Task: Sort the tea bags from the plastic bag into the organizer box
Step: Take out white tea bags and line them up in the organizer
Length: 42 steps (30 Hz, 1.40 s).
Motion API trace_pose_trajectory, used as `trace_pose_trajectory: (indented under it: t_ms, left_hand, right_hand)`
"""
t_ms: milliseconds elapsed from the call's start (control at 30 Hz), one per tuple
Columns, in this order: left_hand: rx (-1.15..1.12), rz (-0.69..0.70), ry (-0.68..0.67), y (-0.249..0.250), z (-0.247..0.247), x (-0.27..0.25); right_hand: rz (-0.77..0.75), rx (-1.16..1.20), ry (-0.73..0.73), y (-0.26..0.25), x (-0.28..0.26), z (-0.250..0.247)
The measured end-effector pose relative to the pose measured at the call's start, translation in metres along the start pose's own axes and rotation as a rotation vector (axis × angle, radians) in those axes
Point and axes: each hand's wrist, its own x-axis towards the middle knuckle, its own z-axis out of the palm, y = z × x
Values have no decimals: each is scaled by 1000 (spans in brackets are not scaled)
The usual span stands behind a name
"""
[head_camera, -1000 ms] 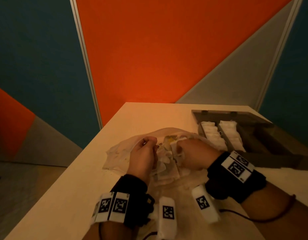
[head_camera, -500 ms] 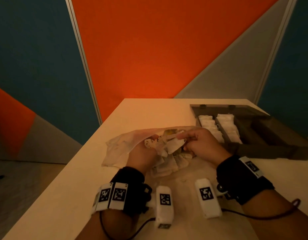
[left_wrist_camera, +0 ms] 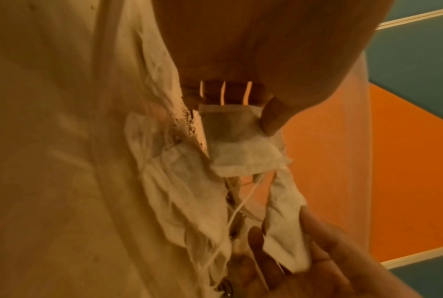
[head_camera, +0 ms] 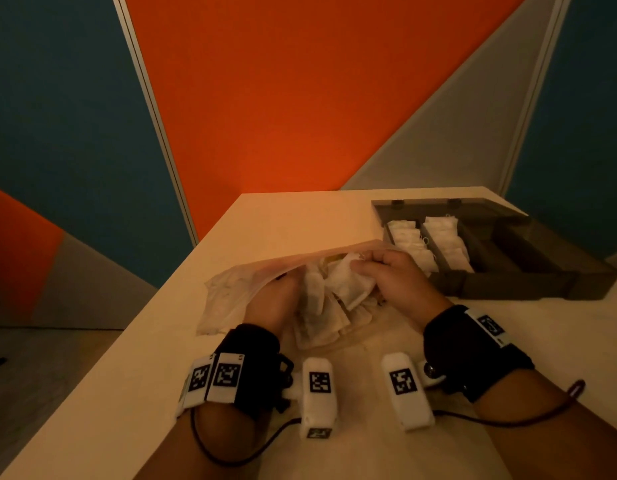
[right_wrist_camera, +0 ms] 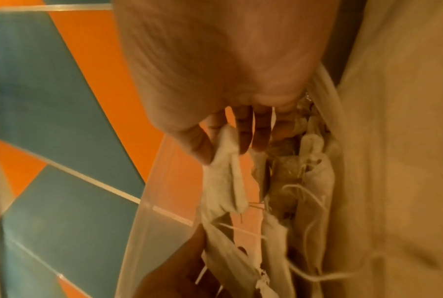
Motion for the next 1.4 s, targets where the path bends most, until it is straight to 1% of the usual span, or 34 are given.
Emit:
trace_pose_trajectory:
  t_ms: [67, 100, 167, 233, 300, 333, 400, 467, 533, 633, 700, 767, 800, 833, 900, 933, 967, 1033, 1100, 1167, 1200, 1300, 1400]
  left_hand:
    - [-37, 4, 43, 5, 0, -1]
    - [-75, -10, 54, 5, -1, -1]
    - [-132, 15, 69, 6, -1, -2]
    - [-160, -13, 44, 5, 0, -2]
    - [-198, -20, 7, 6, 3, -3]
    - [-215, 4, -9, 5, 4, -3]
    - [-220, 70, -60, 8, 6, -5]
    - [-221, 121, -101, 10, 6, -7]
    - [-218, 136, -101, 8, 6, -5]
    - [-216, 119, -87, 7, 7, -5]
    - [-224, 80, -161, 6, 8, -6]
    - [-213, 42, -243, 6, 9, -7]
    - [-206, 30, -251, 5, 10, -7]
    - [-173, 22, -223, 4, 10, -5]
    - [-86, 19, -117, 0, 8, -1]
    - [-84, 24, -74, -1, 8, 1]
    - [-97, 40, -62, 0, 7, 1]
    - [-159, 125, -122, 5, 7, -1]
    - [-251, 184, -235, 12, 9, -6]
    - [-311, 220, -297, 15, 10, -9]
    - [-315, 228, -290, 16, 10, -10]
    - [-306, 243, -180, 16, 9, -10]
    - [-316, 209, -106, 17, 6, -9]
  right_hand:
    - [17, 96, -5, -5, 0, -2]
    - [19, 125, -8, -6, 0, -3]
    - [10, 159, -30, -7, -1, -4]
    - [6, 185, -90, -7, -3, -3]
    - [-16, 157, -157, -9, -9, 0]
    - [-43, 121, -173, -9, -11, 1]
    - [-107, 22, -188, -8, -11, 2]
    - [-139, -63, -204, -8, -11, 3]
    - [-135, -53, -196, -9, -13, 5]
    - [-139, 38, -137, -12, -15, 7]
    - [-112, 148, -107, -16, -18, 7]
    - [-78, 260, -111, -19, -19, 7]
    - [-60, 309, -112, -20, -20, 7]
    - [-44, 361, -103, -22, -19, 6]
    - [-18, 481, -64, -25, -18, 3]
    - [-11, 542, -50, -25, -16, 1]
    - [-10, 593, -47, -25, -14, -1]
    - [-10, 649, -65, -25, -11, -5]
    - [-14, 623, -96, -26, -13, -6]
    - [-29, 551, -133, -27, -16, -5]
    - [-35, 514, -146, -28, -19, -4]
    - [-57, 393, -132, -28, -21, -2]
    - [-49, 328, -94, -28, -20, -3]
